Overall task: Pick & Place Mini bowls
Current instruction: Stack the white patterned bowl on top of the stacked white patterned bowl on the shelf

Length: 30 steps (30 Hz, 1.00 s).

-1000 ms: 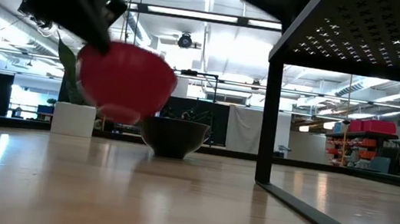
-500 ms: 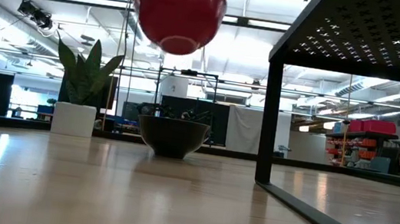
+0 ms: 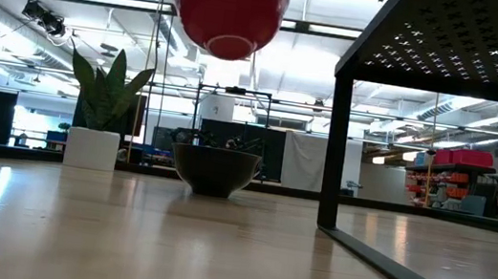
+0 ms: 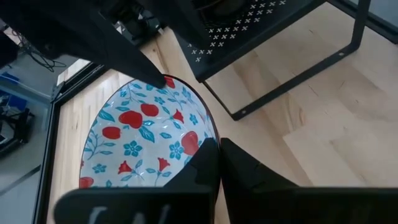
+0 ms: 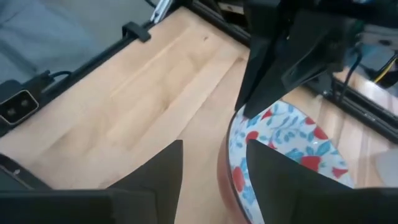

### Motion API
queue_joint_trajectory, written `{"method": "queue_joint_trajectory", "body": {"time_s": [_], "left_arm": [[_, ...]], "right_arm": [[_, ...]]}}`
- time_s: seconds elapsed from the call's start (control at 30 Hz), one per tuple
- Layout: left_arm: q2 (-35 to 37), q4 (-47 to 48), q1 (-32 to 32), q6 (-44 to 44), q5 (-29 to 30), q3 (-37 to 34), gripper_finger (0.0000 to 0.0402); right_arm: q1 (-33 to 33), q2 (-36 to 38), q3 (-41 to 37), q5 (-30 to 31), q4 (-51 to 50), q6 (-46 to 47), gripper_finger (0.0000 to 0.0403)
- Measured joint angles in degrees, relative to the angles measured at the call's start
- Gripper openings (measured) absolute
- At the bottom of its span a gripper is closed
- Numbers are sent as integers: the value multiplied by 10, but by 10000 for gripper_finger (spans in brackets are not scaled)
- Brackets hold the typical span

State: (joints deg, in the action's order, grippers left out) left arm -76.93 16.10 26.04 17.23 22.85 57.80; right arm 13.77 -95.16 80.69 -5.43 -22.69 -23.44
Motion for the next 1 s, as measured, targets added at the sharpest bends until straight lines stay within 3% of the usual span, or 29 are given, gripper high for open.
{"method": "queue_joint_trajectory", "body": {"time_s": [0.13, 0.33, 1.0], "left_arm": [[0, 0, 0, 1, 0, 0, 13], [0, -7, 0, 6, 3, 0, 10], [0, -22, 0, 10, 35, 0, 25]], "right_arm": [[0, -10, 10, 3, -10, 0, 178], [0, -12, 10, 65, -19, 0, 153], [-1, -12, 10, 56, -50, -31, 9]]}}
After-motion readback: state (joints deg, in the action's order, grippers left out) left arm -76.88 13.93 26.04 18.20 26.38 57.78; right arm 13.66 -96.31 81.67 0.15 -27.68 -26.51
